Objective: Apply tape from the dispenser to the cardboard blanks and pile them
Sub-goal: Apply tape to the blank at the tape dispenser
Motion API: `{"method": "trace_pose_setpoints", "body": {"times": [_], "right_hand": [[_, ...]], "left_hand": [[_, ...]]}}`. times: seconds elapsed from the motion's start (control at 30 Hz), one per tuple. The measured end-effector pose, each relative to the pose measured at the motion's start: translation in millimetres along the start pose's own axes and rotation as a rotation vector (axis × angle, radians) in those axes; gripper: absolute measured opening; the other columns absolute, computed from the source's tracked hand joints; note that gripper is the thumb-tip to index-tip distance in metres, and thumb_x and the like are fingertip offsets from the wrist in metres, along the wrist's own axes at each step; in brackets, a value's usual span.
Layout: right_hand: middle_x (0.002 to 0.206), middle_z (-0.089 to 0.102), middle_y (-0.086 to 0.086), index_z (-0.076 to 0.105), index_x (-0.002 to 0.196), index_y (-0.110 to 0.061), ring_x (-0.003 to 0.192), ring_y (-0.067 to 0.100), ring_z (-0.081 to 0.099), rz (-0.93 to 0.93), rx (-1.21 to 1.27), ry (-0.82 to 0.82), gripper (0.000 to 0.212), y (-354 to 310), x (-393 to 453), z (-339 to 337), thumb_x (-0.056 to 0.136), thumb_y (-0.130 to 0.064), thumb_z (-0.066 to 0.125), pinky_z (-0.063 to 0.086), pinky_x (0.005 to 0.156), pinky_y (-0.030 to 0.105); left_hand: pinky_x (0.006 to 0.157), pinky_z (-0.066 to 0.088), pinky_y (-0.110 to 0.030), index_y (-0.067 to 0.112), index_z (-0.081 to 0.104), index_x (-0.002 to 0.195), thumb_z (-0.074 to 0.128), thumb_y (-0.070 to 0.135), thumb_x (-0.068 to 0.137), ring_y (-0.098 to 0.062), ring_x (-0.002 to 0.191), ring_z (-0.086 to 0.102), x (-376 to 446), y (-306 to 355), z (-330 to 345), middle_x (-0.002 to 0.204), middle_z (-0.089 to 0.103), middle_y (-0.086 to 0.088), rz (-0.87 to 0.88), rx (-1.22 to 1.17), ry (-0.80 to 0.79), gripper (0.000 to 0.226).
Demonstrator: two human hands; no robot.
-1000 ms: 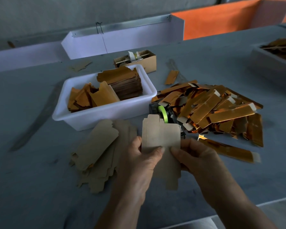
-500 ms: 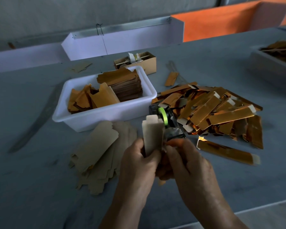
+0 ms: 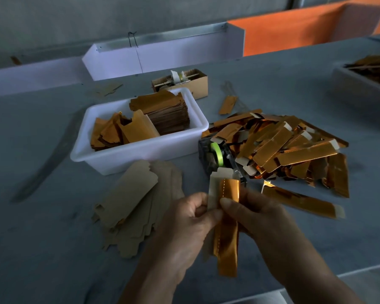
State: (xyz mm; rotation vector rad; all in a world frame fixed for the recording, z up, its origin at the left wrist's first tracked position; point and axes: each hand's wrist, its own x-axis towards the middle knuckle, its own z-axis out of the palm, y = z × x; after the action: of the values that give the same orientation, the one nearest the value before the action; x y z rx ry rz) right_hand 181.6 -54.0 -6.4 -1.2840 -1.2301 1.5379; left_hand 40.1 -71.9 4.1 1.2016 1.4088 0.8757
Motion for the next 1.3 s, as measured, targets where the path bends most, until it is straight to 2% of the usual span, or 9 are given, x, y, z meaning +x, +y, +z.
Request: {"method": "trace_pose_setpoints", "body": {"times": [0.43, 0.53, 0.63, 0.8, 0.9, 0.97, 1.03, 1.1, 1.3], "right_hand": [[0.086, 0.073, 0.008, 0.068, 0.097, -0.013, 0.081, 0.022, 0.071, 0.047, 0.209, 0.078, 0.014, 3.3, 2.6, 6.0, 0.086, -0.011, 0.059, 0.058, 0.071, 0.033], [0.084, 0.073, 0.01, 0.068, 0.093, -0.01, 0.078, 0.023, 0.071, 0.042, 0.225, 0.123, 0.011, 2.1, 3.5, 10.7, 0.085, -0.009, 0.061, 0.057, 0.065, 0.028], [0.083, 0.073, 0.009, 0.069, 0.093, -0.012, 0.076, 0.021, 0.071, 0.045, 0.254, 0.145, 0.011, 1.5, 3.9, 16.2, 0.085, -0.014, 0.061, 0.056, 0.062, 0.025], [0.077, 0.072, 0.005, 0.07, 0.086, -0.012, 0.074, 0.015, 0.07, 0.03, 0.225, 0.161, 0.018, 2.0, 2.4, 18.2, 0.088, -0.025, 0.058, 0.053, 0.059, 0.021], [0.072, 0.069, 0.011, 0.068, 0.079, -0.008, 0.071, 0.024, 0.066, 0.037, 0.135, 0.167, 0.019, 6.9, 0.0, 19.0, 0.082, -0.027, 0.066, 0.053, 0.062, 0.03], [0.072, 0.068, 0.014, 0.066, 0.078, -0.007, 0.071, 0.026, 0.065, 0.058, 0.128, 0.188, 0.015, 9.1, 0.5, 16.6, 0.083, -0.021, 0.066, 0.053, 0.062, 0.03], [0.074, 0.068, 0.012, 0.066, 0.08, -0.007, 0.073, 0.025, 0.066, 0.091, 0.218, 0.176, 0.012, 8.0, 1.5, 13.6, 0.086, -0.017, 0.061, 0.053, 0.068, 0.032], [0.072, 0.067, 0.009, 0.066, 0.082, -0.006, 0.069, 0.022, 0.063, 0.099, 0.327, 0.139, 0.013, 5.8, 1.2, 11.6, 0.083, -0.018, 0.06, 0.052, 0.069, 0.032], [0.063, 0.061, 0.009, 0.065, 0.075, -0.009, 0.068, 0.027, 0.06, 0.003, 0.172, 0.202, 0.014, 4.4, -0.5, 15.3, 0.082, -0.02, 0.063, 0.053, 0.078, 0.041]], "left_hand": [[0.05, 0.046, -0.021, 0.029, 0.07, 0.074, 0.075, 0.022, 0.078, -0.008, 0.06, 0.065, 2.2, -9.8, 9.4, 0.066, 0.069, 0.004, 0.047, -0.03, 0.314, 0.01], [0.062, 0.053, -0.035, 0.027, 0.073, 0.084, 0.074, 0.02, 0.08, -0.016, 0.072, 0.064, -1.8, -8.8, 17.9, 0.076, 0.065, 0.003, 0.245, 0.384, 0.488, 0.008], [0.054, 0.049, -0.035, 0.013, 0.076, 0.086, 0.072, 0.004, 0.061, -0.025, 0.061, 0.059, -5.4, -7.5, 28.2, 0.069, 0.057, -0.005, 0.502, 0.99, 0.61, 0.026], [0.059, 0.038, -0.035, 0.007, 0.076, 0.085, 0.04, 0.013, 0.073, -0.024, 0.066, 0.05, -13.2, -8.1, 49.9, 0.067, 0.057, -0.005, 0.408, 1.259, 0.554, 0.038], [0.049, 0.043, -0.027, 0.003, 0.076, 0.081, 0.044, 0.014, 0.069, -0.024, 0.074, 0.04, -15.3, -6.8, 55.4, 0.067, 0.06, -0.006, 0.329, 1.231, 0.391, 0.036], [0.041, 0.041, -0.02, 0.007, 0.076, 0.081, 0.07, 0.014, 0.057, -0.022, 0.07, 0.054, -16.3, -4.7, 50.8, 0.071, 0.06, -0.004, 0.297, 1.139, 0.34, 0.026], [0.055, 0.042, -0.011, 0.022, 0.07, 0.103, 0.081, 0.018, 0.062, -0.013, 0.085, 0.057, -18.2, -5.4, 46.5, 0.094, 0.054, 0.001, 0.273, 0.952, 0.298, 0.043], [0.073, 0.038, -0.004, 0.037, 0.055, 0.115, 0.062, 0.03, 0.087, 0.001, 0.1, 0.045, -14.2, -4.0, 36.2, 0.108, 0.044, 0.014, 0.214, 0.722, 0.372, 0.03], [0.052, 0.045, -0.014, 0.026, 0.066, 0.08, 0.065, 0.026, 0.087, 0.0, 0.06, 0.063, -6.4, -4.3, 13.7, 0.067, 0.069, 0.007, -0.044, 0.116, 0.233, 0.008]]}}
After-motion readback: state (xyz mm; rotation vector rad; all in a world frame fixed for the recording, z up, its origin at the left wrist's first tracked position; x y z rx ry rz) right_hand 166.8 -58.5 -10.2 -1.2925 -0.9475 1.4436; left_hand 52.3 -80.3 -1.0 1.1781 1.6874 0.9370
